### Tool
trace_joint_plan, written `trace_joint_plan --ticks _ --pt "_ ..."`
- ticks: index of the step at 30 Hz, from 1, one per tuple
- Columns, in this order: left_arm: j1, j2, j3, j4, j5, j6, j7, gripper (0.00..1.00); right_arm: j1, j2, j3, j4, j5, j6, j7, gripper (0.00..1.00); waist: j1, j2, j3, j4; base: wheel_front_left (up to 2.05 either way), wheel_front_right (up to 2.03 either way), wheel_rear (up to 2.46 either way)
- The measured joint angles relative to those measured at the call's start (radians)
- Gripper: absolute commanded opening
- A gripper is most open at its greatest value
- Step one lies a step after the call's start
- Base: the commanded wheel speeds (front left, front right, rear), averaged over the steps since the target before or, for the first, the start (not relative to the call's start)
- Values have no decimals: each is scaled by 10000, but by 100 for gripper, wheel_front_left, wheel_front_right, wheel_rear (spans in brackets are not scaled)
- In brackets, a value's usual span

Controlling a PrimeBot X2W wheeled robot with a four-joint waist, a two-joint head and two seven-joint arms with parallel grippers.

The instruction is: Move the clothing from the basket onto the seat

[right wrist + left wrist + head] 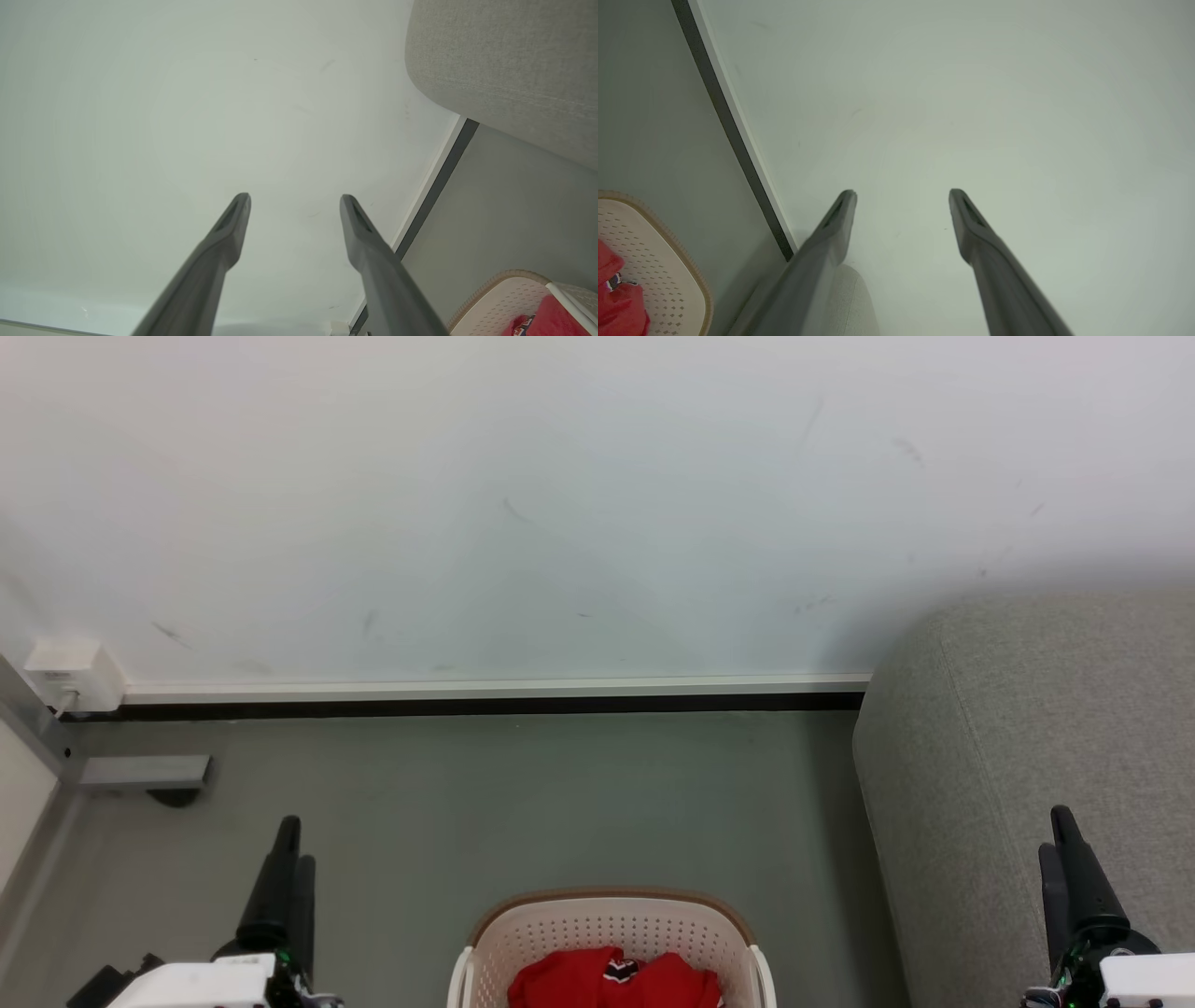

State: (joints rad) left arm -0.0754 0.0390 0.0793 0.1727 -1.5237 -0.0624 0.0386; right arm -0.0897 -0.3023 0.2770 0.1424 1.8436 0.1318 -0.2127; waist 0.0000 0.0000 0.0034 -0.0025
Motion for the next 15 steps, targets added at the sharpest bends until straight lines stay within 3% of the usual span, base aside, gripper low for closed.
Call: trace_joint_plan --ticks 15 --pt "-87 6 -215 -384 2890 -73 -596 100 -12 174 -313 -393 -2709 0 -86 100 0 0 6 -68 0 0 0"
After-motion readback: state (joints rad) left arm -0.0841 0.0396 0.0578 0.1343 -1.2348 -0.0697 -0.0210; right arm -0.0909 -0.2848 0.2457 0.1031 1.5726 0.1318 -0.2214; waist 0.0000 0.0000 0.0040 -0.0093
